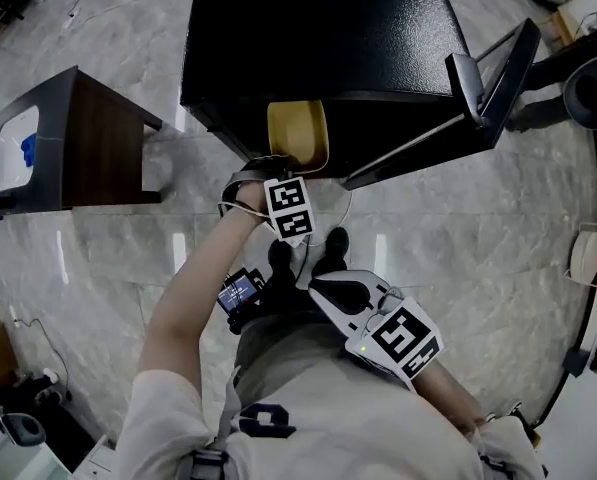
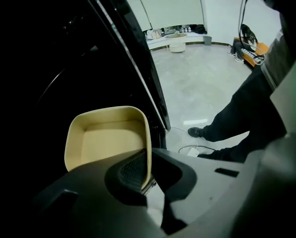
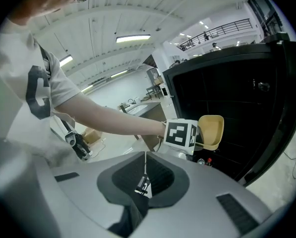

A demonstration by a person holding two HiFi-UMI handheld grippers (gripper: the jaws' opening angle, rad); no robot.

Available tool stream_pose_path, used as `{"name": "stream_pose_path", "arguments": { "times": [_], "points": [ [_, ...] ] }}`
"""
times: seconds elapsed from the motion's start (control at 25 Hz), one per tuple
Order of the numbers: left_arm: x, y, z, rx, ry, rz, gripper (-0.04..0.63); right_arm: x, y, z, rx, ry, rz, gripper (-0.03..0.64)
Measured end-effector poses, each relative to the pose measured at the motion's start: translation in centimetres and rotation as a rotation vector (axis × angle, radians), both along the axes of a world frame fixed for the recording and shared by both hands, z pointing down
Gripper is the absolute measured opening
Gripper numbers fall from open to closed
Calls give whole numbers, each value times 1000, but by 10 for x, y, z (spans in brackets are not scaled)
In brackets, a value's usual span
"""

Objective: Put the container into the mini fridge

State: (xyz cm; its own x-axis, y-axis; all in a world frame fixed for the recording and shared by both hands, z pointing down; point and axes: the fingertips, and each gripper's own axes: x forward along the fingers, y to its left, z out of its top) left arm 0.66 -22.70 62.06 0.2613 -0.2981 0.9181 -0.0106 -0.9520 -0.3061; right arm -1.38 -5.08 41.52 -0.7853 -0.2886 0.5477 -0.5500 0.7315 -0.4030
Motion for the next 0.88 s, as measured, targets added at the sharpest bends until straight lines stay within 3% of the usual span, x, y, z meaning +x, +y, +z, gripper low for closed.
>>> {"name": "stream_pose_path", "arguments": {
  "times": [0.44,0.64,0.88],
  "points": [
    [12,-65,34,-43,-113,-106,52,51,-20,21,-32,-27,-95,32],
    [7,-83,47,-62,-170,-101,54,60,-24,27,-46,-21,-108,32],
    [11,-107,57,-79,-186,-110,52,63,-26,32,-64,-17,-88,32]
  ]
}}
